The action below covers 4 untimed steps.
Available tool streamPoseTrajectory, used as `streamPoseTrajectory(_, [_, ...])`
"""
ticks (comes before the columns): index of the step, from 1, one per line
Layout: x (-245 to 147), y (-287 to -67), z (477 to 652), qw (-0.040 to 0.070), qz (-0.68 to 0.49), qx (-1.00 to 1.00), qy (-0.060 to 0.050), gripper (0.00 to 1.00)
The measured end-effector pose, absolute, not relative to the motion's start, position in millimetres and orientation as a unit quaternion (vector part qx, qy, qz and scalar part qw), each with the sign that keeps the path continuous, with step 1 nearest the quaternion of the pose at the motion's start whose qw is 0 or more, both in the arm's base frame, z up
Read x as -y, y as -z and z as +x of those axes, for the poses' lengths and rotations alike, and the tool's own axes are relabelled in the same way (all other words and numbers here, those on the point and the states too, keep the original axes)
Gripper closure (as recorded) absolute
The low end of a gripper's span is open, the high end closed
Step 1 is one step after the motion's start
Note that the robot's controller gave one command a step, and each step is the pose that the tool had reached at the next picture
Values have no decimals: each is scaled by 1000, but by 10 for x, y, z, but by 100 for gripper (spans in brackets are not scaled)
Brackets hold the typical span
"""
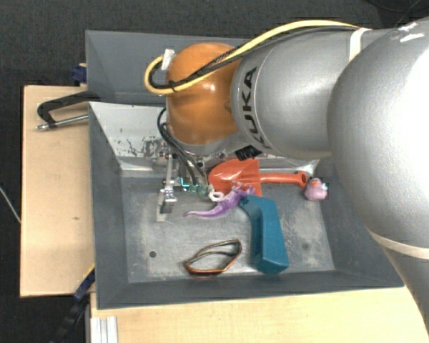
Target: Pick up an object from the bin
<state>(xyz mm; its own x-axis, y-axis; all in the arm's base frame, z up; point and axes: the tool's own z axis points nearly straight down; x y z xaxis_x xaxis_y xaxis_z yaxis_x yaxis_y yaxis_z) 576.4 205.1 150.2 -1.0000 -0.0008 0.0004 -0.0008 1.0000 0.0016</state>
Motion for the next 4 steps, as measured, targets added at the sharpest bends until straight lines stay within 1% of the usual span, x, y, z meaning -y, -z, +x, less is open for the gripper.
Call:
streamPoseTrajectory(1, [-1985,-1558,5810,0,-16,1000,2,0])
streamPoseTrajectory(2, [-1486,-1423,5926,-2,-19,1000,2,0])
streamPoseTrajectory(3, [-1110,-1368,5903,1,-32,999,-1,0])
streamPoseTrajectory(4, [-857,-756,5721,-3,23,1000,3,100])
